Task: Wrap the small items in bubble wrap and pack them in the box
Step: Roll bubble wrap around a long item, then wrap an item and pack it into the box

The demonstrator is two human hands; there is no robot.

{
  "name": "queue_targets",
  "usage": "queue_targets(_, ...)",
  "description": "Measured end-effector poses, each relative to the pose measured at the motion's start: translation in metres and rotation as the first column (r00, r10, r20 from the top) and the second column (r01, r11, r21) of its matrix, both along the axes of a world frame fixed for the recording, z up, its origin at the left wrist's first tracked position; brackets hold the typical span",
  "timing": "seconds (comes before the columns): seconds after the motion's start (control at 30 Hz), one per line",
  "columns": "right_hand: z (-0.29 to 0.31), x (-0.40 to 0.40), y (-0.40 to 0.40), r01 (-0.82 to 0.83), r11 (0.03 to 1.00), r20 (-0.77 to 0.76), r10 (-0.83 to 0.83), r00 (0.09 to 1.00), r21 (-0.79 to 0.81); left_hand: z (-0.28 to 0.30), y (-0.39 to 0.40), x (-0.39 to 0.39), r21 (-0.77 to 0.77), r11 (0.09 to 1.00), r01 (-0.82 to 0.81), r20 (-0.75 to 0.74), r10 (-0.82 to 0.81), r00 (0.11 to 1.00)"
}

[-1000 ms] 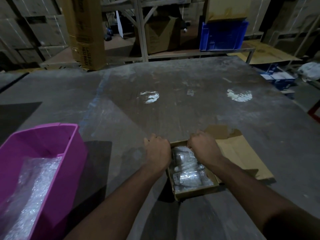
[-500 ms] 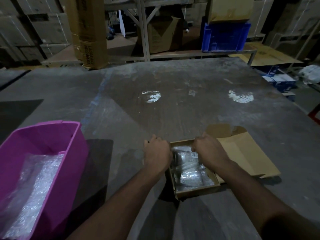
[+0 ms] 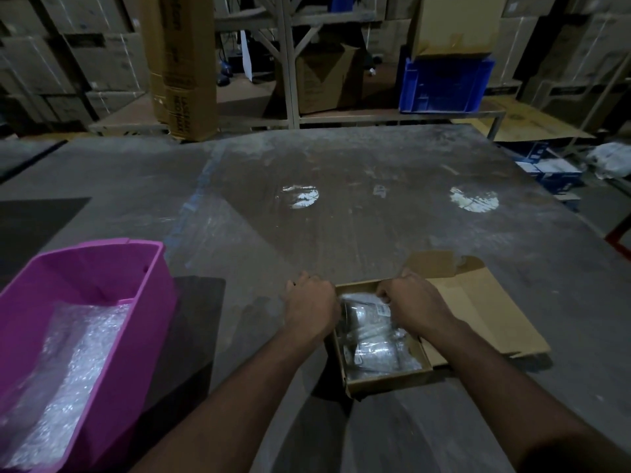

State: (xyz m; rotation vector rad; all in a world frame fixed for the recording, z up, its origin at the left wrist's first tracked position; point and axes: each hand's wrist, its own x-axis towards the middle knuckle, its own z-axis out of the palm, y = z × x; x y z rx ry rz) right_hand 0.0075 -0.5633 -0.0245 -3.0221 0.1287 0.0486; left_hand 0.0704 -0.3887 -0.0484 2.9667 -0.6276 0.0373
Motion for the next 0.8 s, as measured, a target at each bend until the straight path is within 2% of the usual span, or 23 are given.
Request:
queue_targets(0.17, 0.01, -0.009, 0.005, 0.097, 0.985, 0.088, -0.11, 0.99, 0.146, 0.017, 0.016, -0.001, -0.293, 0.952, -0.091, -0.202, 0.032, 0.979)
queue_targets(0.3, 0.014, -0.011, 0.032, 0.116, 0.956, 0.245, -0.184, 0.952, 0.268, 0.04, 0.036, 0.0, -0.44, 0.878, -0.189, -0.205, 0.107, 0.973)
queue_targets(0.43, 0.026, -0.014, 0.077, -0.034, 0.932, 0.365, -0.108, 0.925, 0.362, 0.065, 0.072, -0.001, -0.608, 0.763, -0.218, -0.15, 0.159, 0.976)
queue_targets(0.6, 0.041, -0.01, 0.152, -0.244, 0.862, 0.434, 0.031, 0.9, 0.444, 0.091, 0.144, -0.008, -0.752, 0.621, -0.22, -0.088, 0.237, 0.968)
queue_targets(0.8, 0.053, -0.003, 0.243, -0.419, 0.752, 0.445, 0.187, 0.876, 0.51, 0.099, 0.245, -0.014, -0.788, 0.558, -0.259, -0.039, 0.375, 0.926)
